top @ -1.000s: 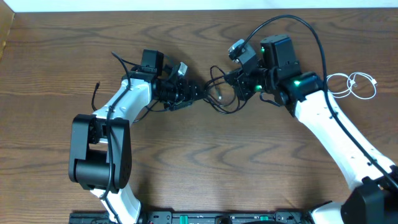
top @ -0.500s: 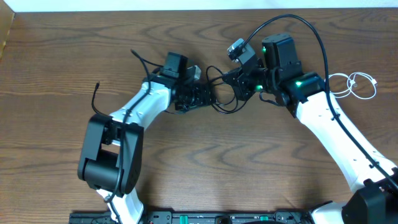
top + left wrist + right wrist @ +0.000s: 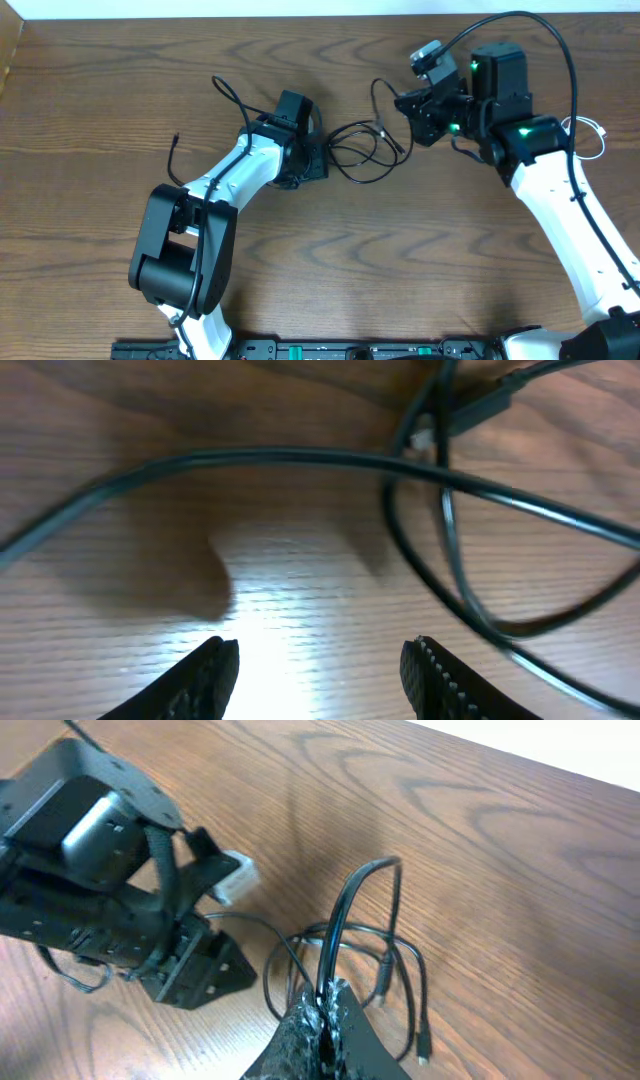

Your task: Untangle cables

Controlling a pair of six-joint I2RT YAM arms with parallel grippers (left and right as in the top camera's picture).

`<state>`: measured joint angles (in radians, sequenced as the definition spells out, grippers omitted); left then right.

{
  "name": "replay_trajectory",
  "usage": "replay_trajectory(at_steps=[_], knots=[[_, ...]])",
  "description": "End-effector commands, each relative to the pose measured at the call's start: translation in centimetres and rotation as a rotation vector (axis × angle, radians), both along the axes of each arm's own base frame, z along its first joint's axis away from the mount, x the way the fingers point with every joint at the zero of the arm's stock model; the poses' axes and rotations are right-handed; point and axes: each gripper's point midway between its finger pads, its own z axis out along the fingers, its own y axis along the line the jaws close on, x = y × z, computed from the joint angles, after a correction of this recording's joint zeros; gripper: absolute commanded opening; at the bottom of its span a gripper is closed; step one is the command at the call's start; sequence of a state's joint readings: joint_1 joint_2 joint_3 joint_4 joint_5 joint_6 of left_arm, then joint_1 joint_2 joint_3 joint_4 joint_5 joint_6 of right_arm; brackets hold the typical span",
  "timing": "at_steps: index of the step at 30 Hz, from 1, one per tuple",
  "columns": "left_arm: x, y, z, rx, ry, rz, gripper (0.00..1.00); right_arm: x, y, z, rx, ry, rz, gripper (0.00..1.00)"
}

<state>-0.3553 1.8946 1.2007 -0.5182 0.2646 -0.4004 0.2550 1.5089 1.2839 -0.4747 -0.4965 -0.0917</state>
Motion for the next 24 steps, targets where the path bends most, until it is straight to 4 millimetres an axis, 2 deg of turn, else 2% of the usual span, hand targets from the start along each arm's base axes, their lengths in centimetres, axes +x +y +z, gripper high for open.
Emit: replay_trajectory(at_steps=[1,6,11,13,21,24], knots=[[0.1,0.9,0.4,0.038,-0.016,0.024,0.56,0.0,-0.3,1.5,0.008,-0.033,-0.008,0.01],[0.1,1.3,0.3,0.062,-0.016,0.030,0.56,0.7,-1.4,1.0,-0.046,-0.036,-0.072,0.01],[0.0,1.3,0.3,0.059,-0.014,0.030,0.57,0.8,-1.6,0.9,-0.054,-0.038,-0.082,0.01],[0.1,1.1,0.4,0.045,-0.014,0.028,0.63,0.8,-1.6,0.9,-0.054,-0.038,-0.083,0.01],[2.0,-1.6,3.6,-0.239,-0.032,0.023,0.66,0.8,-1.6,0.9,-0.053,-0.040,-0.082,0.01],[3.4,-1.7,4.5,-0.299,-0.058,0.080,0.66,0.9,-1.6,1.0,-0.052,-0.042,-0.082,0.01]])
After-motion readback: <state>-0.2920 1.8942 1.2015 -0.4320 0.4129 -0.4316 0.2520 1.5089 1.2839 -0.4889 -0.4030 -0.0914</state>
